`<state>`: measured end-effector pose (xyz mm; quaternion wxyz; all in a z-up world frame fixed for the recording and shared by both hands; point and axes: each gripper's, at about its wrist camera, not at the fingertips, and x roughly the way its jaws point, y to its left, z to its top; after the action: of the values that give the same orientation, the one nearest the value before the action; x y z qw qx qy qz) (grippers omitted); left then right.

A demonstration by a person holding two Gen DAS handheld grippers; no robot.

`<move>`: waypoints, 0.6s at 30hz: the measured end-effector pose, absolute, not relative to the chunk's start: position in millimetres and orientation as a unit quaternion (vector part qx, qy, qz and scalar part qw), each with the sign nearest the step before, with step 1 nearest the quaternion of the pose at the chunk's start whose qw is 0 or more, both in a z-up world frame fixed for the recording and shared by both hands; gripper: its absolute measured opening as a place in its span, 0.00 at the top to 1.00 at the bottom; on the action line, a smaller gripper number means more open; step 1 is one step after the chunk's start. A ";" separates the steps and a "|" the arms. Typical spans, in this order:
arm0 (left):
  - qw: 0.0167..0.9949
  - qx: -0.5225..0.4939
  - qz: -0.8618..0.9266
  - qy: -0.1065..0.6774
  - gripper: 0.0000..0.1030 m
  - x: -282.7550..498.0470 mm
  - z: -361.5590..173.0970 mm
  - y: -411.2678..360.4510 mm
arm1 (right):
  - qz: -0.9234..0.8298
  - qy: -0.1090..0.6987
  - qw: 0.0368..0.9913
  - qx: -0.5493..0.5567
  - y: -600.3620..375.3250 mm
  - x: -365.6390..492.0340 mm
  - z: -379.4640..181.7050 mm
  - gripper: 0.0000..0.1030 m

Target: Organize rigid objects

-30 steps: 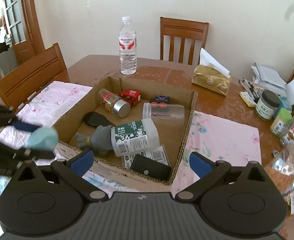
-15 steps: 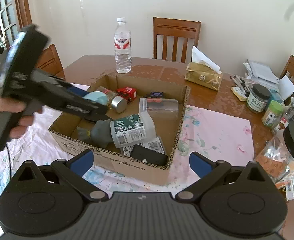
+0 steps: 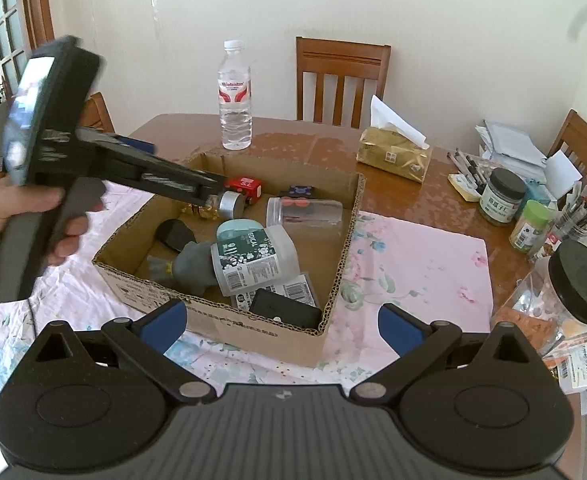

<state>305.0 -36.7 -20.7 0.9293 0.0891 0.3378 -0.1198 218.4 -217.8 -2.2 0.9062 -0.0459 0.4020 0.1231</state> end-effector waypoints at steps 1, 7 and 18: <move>0.932 0.088 -0.114 0.333 0.02 298.4 -16.6 -34.0 | 0.121 0.404 0.906 -0.047 -217.2 219.4 -1.5 0.00; 0.938 0.069 -0.097 0.325 0.01 255.6 0.1 -18.8 | 0.102 0.419 0.901 -0.045 -214.2 225.6 1.1 0.00; 0.910 0.050 -0.034 0.410 0.01 199.5 -5.4 -14.3 | 0.050 0.475 0.878 -0.038 -200.7 227.3 -13.1 0.00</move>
<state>199.5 -14.3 -5.4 0.9100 0.0503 0.4102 -0.0341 227.3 -200.7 -13.1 0.8779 -0.0378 0.4747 0.0504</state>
